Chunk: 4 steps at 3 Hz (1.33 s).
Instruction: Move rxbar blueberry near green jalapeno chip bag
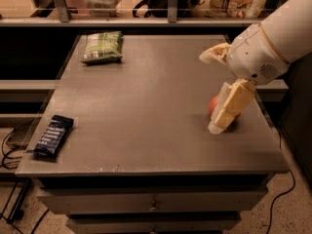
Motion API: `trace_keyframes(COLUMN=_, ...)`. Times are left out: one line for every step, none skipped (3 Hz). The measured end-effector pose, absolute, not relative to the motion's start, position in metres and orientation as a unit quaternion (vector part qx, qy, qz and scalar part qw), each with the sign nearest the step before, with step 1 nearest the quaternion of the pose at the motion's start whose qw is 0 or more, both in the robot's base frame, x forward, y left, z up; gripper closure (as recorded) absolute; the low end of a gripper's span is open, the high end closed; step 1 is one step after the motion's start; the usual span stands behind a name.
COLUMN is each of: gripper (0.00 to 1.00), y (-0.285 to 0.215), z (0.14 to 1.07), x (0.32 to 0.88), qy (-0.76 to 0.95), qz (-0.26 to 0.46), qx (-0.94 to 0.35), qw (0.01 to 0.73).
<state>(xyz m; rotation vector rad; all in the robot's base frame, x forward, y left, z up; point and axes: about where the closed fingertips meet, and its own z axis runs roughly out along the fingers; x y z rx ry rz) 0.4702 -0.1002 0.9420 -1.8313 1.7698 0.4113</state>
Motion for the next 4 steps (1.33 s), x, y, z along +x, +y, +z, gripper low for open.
trace_keyframes(gripper=0.0, y=-0.073, z=0.935, x=0.478, qy=0.653, qz=0.167, qx=-0.681, qw=0.285)
trace_keyframes(gripper=0.0, y=-0.03, z=0.923, x=0.487, qy=0.637, qz=0.196, qx=-0.685, qw=0.293)
trace_keyframes(gripper=0.0, y=0.011, z=0.908, x=0.495, qy=0.62, qz=0.218, qx=-0.692, qw=0.299)
trace_keyframes(gripper=0.0, y=0.05, z=0.899, x=0.497, qy=0.602, qz=0.242, qx=-0.695, qw=0.309)
